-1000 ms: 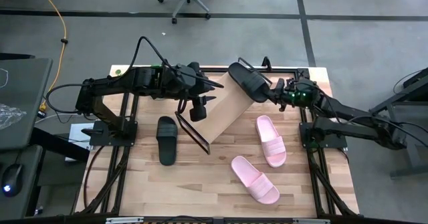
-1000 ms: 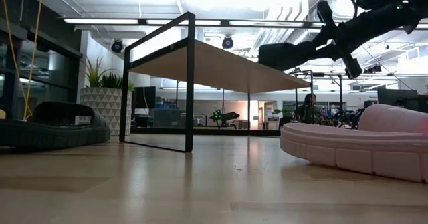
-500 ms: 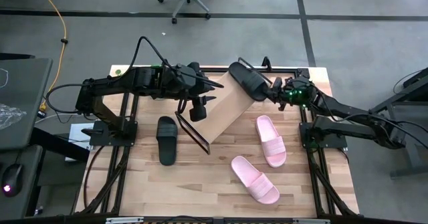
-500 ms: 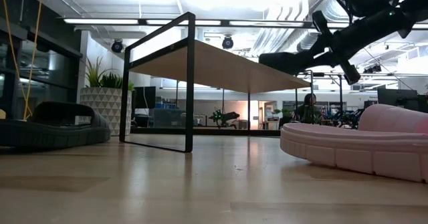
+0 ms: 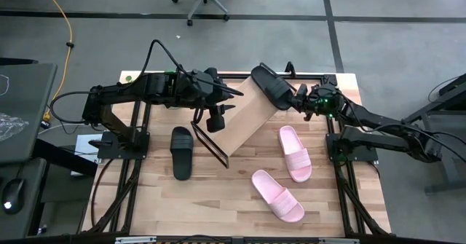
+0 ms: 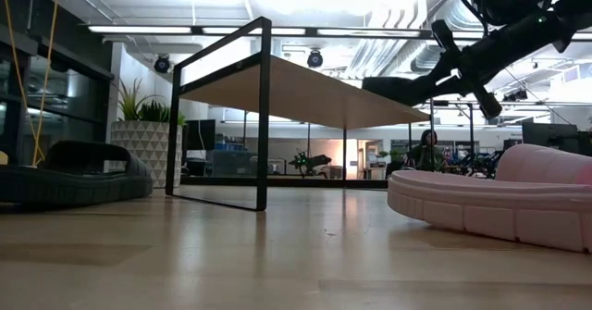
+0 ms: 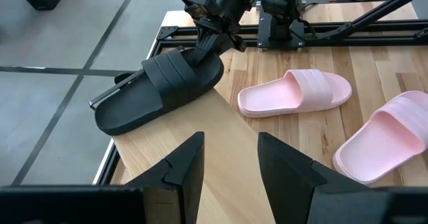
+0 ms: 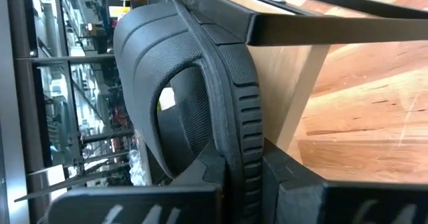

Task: Pick and place slides into the shelf
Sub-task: Put the bottom black slide on the shelf

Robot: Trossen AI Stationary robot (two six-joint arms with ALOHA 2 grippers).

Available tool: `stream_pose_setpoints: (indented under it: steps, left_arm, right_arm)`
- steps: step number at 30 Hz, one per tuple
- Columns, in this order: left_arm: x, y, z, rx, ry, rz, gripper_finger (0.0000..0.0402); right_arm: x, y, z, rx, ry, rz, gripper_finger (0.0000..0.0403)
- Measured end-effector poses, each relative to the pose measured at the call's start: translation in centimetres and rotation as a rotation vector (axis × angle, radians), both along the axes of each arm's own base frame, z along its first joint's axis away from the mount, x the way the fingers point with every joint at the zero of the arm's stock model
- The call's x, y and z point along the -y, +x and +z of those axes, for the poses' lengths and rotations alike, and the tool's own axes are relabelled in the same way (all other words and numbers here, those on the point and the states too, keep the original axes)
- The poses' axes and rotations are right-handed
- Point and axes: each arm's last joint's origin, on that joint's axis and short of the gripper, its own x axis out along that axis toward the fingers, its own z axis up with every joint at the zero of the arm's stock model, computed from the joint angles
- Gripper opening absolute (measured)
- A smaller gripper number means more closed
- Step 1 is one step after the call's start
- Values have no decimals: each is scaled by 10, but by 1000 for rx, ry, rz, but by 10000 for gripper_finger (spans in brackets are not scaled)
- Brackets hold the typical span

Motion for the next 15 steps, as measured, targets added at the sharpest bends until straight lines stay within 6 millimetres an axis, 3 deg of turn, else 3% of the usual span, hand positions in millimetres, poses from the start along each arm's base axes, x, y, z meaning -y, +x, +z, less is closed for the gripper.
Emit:
stream_pose_setpoints:
  steps: [15]
  left_arm:
    - [0,0,0,0,0,0,129]
  right_arm:
    - [0,-1,-1,-16,-1,-21,43]
